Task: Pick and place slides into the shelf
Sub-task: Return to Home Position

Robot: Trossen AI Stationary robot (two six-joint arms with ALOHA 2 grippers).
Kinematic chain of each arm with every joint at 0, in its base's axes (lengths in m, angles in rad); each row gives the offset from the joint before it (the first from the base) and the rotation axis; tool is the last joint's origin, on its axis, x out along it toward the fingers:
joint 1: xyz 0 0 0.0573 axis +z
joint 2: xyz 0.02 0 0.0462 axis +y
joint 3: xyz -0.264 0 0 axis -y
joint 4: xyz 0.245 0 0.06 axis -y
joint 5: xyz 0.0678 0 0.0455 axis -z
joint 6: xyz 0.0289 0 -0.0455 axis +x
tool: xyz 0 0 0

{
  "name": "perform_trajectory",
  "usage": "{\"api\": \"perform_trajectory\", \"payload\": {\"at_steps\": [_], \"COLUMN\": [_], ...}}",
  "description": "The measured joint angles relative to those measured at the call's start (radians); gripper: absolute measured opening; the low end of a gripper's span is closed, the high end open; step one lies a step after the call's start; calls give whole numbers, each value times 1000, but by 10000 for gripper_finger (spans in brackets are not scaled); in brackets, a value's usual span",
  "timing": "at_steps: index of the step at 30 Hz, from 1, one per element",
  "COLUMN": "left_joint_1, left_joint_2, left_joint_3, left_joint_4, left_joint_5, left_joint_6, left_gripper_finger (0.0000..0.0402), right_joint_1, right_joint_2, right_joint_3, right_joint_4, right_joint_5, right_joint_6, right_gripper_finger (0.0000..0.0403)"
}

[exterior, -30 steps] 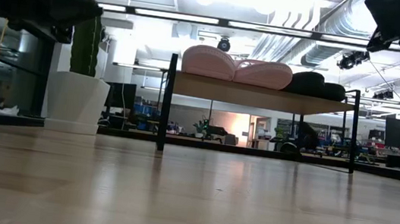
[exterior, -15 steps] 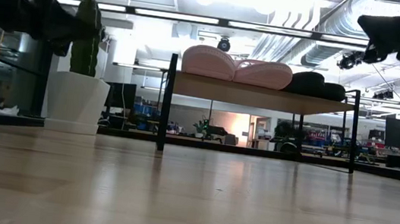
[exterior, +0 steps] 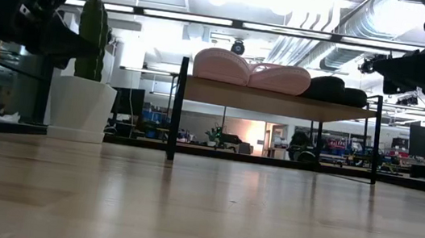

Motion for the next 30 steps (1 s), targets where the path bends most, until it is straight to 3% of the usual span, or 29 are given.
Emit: {"api": "perform_trajectory", "payload": {"at_steps": [17, 30], "left_joint_1": [0, 0], "left_joint_2": [0, 0], "left_joint_3": [0, 0], "left_joint_4": [-14, -15], "left_joint_5": [97, 97], "left_joint_6": [3, 9], "left_gripper_finger": [1, 1], "right_joint_1": [0, 0], "right_joint_2": [3, 3], "right_joint_3": [6, 7], "right_joint_4": [-56, -58], "right_joint_5": [14, 14], "right_joint_6": [-5, -5], "right_gripper_finger": [0, 0]}}
